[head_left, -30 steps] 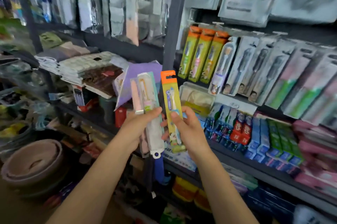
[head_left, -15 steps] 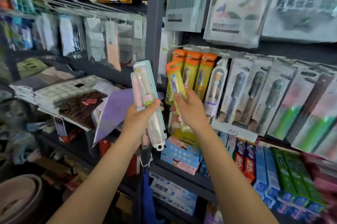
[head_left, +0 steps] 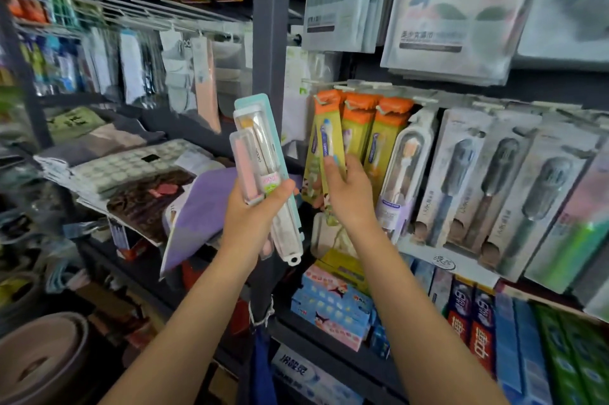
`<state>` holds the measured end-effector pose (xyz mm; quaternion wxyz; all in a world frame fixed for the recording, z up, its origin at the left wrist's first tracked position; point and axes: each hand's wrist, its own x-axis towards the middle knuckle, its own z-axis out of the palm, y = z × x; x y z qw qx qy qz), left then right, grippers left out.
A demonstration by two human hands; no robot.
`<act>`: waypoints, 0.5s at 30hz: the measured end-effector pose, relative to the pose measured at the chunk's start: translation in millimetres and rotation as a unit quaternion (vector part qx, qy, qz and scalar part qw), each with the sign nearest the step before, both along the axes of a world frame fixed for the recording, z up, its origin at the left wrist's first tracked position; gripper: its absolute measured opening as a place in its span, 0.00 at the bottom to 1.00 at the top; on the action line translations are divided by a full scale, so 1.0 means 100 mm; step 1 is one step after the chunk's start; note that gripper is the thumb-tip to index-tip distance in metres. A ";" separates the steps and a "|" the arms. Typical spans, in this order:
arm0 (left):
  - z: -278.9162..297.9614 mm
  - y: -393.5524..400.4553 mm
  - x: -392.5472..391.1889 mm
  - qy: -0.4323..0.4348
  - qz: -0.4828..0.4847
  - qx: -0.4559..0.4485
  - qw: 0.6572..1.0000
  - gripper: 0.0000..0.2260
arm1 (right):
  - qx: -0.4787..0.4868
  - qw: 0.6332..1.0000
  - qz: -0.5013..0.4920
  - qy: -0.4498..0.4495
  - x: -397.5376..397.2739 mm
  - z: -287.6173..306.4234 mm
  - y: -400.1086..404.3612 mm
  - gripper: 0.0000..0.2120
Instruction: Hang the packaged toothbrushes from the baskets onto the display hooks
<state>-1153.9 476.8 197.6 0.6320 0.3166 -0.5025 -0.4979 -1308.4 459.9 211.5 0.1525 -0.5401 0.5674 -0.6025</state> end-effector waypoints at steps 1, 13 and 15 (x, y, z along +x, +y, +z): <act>-0.01 -0.01 0.02 0.001 -0.008 0.002 1.000 0.12 | 0.017 1.000 -0.004 -0.007 0.02 -0.03 -0.02 0.16; 0.10 -0.01 0.37 -0.029 -0.102 0.053 0.993 0.09 | 0.133 0.982 0.005 -0.132 0.41 -0.11 -0.05 0.18; 0.11 0.01 0.41 -0.023 -0.109 0.059 0.992 0.13 | 0.170 0.969 0.027 -0.175 0.41 -0.08 -0.01 0.16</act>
